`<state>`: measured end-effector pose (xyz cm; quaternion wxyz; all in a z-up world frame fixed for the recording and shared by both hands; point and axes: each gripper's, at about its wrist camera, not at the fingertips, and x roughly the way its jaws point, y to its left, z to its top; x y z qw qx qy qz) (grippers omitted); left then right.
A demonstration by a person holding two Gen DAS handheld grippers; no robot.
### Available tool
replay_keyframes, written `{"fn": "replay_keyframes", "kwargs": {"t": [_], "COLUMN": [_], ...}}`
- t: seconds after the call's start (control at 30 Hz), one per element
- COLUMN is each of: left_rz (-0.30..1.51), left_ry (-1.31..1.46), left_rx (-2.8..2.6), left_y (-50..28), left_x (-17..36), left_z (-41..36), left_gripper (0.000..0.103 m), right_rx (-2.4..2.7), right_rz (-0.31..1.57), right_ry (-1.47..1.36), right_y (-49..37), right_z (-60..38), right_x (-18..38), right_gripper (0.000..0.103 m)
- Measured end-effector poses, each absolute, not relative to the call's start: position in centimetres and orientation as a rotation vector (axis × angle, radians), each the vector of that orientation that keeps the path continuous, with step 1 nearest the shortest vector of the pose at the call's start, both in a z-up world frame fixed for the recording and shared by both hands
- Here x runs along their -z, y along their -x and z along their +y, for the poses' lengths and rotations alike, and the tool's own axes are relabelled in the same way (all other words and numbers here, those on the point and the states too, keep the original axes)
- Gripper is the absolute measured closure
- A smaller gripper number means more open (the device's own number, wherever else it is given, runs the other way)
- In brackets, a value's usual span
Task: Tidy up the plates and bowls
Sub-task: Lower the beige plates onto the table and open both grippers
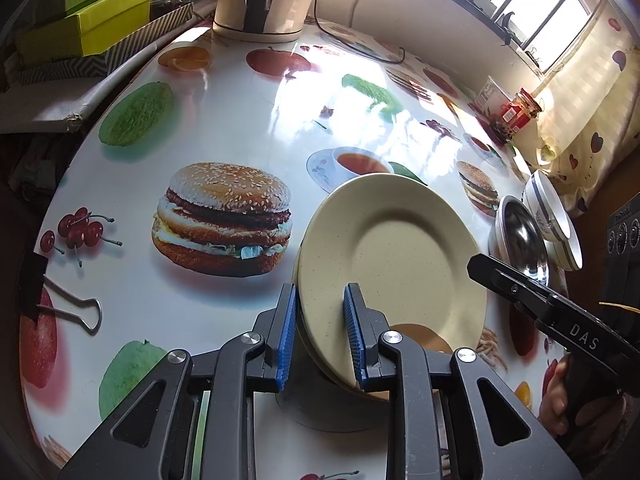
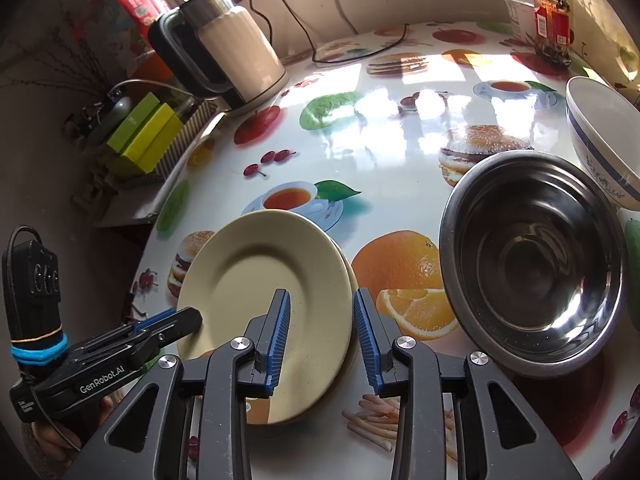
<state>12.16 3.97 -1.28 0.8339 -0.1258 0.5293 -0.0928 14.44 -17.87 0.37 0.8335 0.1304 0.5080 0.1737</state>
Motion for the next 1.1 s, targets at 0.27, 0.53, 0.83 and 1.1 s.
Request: {"fn": "replay_keyframes", "kwargs": {"t": [0.27,0.53,0.83,1.1], "left_rz": [1.093,1.004,0.942,0.891], "left_ry": [0.219,0.139,0.085,0.021], "left_rx": [0.176,0.162,0.195,0.242], "left_y": [-11.6,-10.4,-9.9,-9.6], "left_x": [0.6,-1.7,-3.5,-4.7], "left_z": [3.5,2.5,-0.2,-3.1], "left_gripper": [0.077,0.067,0.067,0.067], "right_rx": [-0.353,-0.328,-0.26,-0.179], "right_rz": [1.039,0.986,0.917,0.859], "right_ry": [-0.267,-0.276,-0.265,-0.238], "right_y": [-13.8,-12.7,-10.7,-8.9], "right_z": [-18.1,-19.1,-21.6,-24.1], "right_x": [-1.3,-2.5,-4.2,-5.7], "right_gripper": [0.058,0.053,0.049,0.048]}}
